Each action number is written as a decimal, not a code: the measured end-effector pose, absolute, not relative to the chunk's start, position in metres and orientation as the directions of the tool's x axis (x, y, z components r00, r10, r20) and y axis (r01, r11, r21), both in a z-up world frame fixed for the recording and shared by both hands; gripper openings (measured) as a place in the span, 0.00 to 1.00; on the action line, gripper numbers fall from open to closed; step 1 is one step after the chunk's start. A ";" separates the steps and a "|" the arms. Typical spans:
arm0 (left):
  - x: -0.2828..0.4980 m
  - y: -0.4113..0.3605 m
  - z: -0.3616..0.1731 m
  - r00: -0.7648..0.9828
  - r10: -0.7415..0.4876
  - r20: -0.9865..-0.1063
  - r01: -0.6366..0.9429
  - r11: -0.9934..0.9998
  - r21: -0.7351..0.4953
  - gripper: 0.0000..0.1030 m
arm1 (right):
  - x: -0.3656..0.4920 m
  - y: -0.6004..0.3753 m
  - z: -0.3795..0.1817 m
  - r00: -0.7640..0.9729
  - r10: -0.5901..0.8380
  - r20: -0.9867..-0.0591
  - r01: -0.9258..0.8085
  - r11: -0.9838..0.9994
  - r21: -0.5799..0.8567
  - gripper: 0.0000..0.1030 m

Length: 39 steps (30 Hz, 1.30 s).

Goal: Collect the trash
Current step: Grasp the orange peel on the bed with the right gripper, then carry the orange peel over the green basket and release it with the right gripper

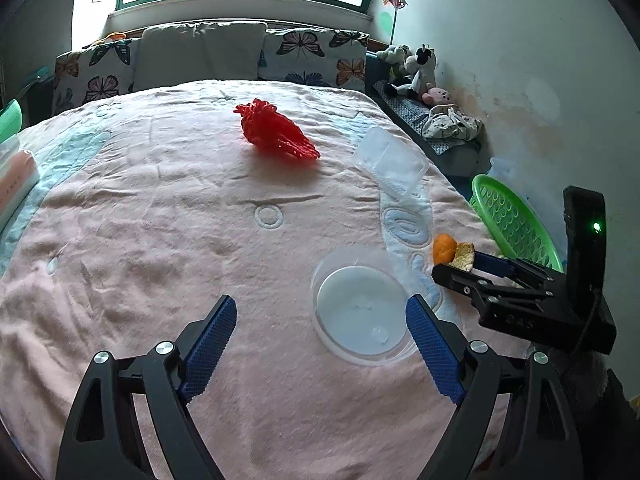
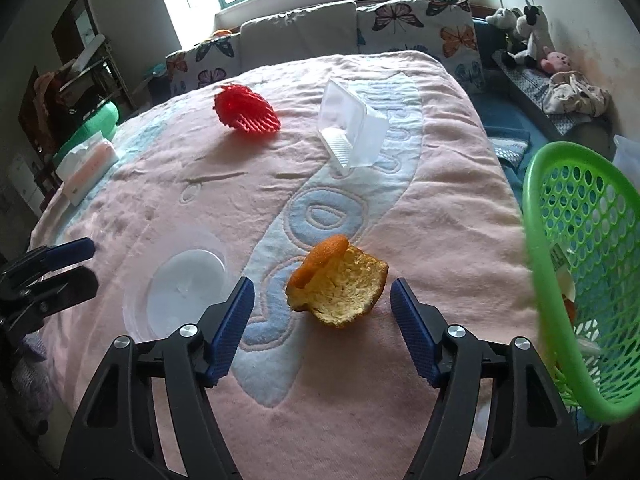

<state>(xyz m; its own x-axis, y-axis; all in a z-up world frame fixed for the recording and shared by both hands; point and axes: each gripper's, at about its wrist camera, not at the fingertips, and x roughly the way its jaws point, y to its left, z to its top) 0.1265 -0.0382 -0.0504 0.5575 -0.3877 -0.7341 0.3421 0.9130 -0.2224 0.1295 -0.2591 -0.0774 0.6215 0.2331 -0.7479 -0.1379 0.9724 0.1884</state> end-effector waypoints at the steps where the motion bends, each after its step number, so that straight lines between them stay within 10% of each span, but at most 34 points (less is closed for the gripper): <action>1: 0.126 -0.038 -0.052 0.555 -0.388 -0.736 0.343 0.913 -0.222 0.81 | 0.130 -0.258 -0.078 0.621 0.228 -0.750 -0.136 0.974 0.183 0.66; 19: 0.116 -0.056 -0.071 0.503 -0.407 -0.763 0.411 0.889 -0.203 0.84 | 0.127 -0.267 -0.077 0.640 0.180 -0.747 -0.108 0.984 0.145 0.44; 39: 0.134 -0.096 -0.087 0.469 -0.359 -0.807 0.485 0.868 -0.104 0.89 | 0.091 -0.316 -0.048 0.699 0.143 -0.700 -0.032 0.985 0.169 0.43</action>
<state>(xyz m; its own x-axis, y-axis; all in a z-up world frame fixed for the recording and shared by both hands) 0.1335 -0.0961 -0.0871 0.4693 -0.3588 -0.8069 0.4854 0.8681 -0.1037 0.0907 -0.3161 -0.0483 0.6992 0.1429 -0.7005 -0.0317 0.9851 0.1692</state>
